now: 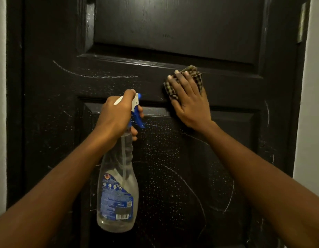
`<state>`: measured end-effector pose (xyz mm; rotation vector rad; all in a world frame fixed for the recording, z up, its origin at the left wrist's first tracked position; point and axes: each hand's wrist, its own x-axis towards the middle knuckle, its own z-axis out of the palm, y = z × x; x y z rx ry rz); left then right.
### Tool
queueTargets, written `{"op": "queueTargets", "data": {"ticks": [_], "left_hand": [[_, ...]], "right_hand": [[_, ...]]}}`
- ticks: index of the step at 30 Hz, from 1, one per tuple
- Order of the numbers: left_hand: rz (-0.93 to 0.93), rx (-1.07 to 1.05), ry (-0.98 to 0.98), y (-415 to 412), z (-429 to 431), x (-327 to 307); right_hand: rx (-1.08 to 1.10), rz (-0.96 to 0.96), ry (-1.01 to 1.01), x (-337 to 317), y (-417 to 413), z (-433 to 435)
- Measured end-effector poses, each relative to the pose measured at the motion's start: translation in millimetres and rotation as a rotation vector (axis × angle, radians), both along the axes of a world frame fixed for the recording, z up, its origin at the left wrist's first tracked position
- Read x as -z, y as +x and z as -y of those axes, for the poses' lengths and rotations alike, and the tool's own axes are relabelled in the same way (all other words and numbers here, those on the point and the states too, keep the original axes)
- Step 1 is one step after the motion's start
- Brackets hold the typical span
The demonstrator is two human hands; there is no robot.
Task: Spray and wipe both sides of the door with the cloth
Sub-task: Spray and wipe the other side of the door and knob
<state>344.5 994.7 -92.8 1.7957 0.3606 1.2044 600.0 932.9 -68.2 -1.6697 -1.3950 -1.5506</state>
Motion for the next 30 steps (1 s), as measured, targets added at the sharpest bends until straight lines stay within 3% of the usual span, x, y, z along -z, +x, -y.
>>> {"op": "queueTargets", "data": {"ticks": [4, 11, 15, 20, 23, 25, 30], "left_hand": [[-0.017, -0.053, -0.011, -12.2, -3.7, 1.4], [-0.028, -0.148, 0.002, -49.2, -19.1, 8.0], [0.017, -0.155, -0.018, -73.5, -35.6, 10.0], [0.030, -0.155, -0.043, -96.1, -53.6, 15.5], [0.045, -0.174, -0.037, -102.3, -61.4, 19.9], [0.057, -0.185, -0.042, -107.2, -67.8, 21.5], [0.057, -0.178, -0.038, -122.1, -84.5, 18.7]], "right_hand": [[0.023, -0.197, 0.170, 3.9, 2.1, 5.8], [-0.057, -0.603, 0.454, -7.5, -64.1, -45.2], [-0.037, -0.483, 0.351, -15.6, -104.6, -83.3], [-0.084, -0.009, 0.031, 15.0, -129.6, -113.6], [-0.034, 0.147, -0.059, 31.0, -104.2, -94.4], [-0.019, 0.073, 0.005, 27.6, -86.4, -78.4], [-0.039, -0.315, 0.282, 0.3, -101.0, -83.4]]}}
